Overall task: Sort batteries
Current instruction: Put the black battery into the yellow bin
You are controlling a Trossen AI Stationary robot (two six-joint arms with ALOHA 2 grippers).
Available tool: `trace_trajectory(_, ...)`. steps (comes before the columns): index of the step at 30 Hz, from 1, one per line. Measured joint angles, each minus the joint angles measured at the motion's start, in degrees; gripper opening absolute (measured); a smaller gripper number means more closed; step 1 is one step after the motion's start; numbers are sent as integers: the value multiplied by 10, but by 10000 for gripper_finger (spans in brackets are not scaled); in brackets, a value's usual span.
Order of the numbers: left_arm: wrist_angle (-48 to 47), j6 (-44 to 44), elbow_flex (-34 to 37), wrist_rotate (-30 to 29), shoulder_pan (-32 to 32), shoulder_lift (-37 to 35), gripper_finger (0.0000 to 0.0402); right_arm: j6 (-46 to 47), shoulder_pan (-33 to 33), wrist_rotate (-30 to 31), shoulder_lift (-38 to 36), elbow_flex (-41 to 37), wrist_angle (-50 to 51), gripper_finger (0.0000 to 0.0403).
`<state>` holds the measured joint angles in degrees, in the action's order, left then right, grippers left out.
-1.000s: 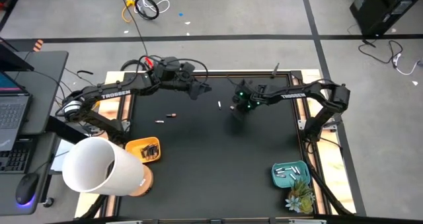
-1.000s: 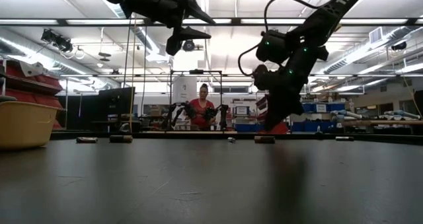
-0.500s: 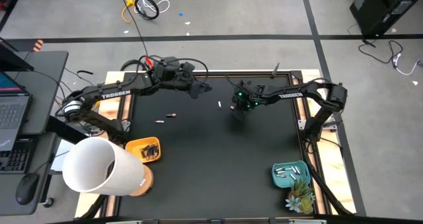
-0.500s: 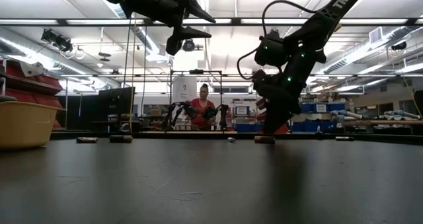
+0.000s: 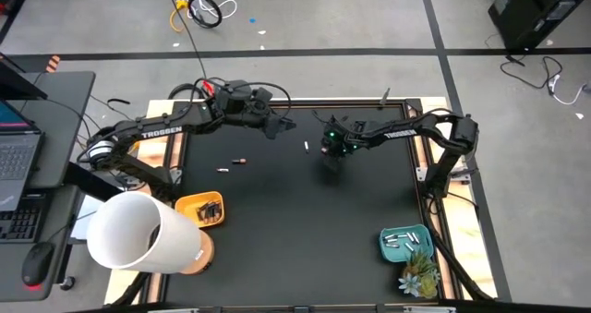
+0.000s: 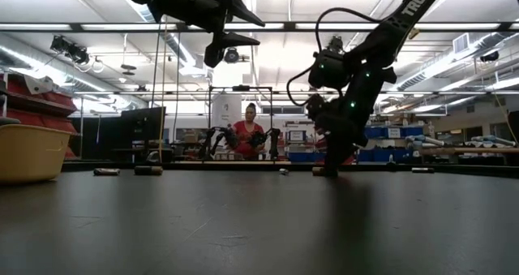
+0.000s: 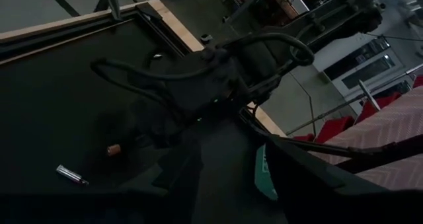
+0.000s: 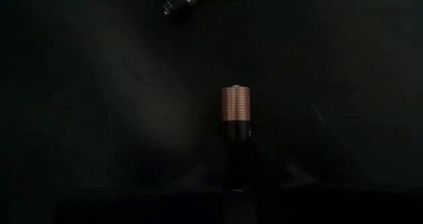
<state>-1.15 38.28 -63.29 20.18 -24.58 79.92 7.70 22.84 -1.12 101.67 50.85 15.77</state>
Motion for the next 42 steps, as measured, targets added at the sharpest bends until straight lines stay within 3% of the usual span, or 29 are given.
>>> trace_trajectory(6, 0, 1, 0, 0, 0, 0, 186, 7, 1, -2, -5, -1, 0, 21)
trace_trajectory(8, -2, 7, 0, 5, 0, 0, 186, 10, -1, -14, -16, -2, -7, 5)
trace_trajectory(13, -22, 33, 0, 68, 0, 0, 186, 17, -7, -22, -59, -7, 6, 6)
trace_trajectory(21, -69, 4, 0, 66, 2, 0, 186, 22, -36, -17, -140, -5, 12, 3)
trace_trajectory(26, -75, -8, 0, 68, 2, 0, 186, 32, -33, -30, -132, -4, 10, 7)
trace_trajectory(34, -69, -10, 0, 68, 2, 0, 186, 114, -33, -166, -139, -4, -33, 115)
trace_trajectory(39, -62, -21, 0, 68, 2, 0, 186, 135, -38, -161, -156, -4, -22, 199)
trace_trajectory(42, -55, -21, 0, 67, 2, 0, 186, 132, -39, -123, -160, -4, -7, 241)
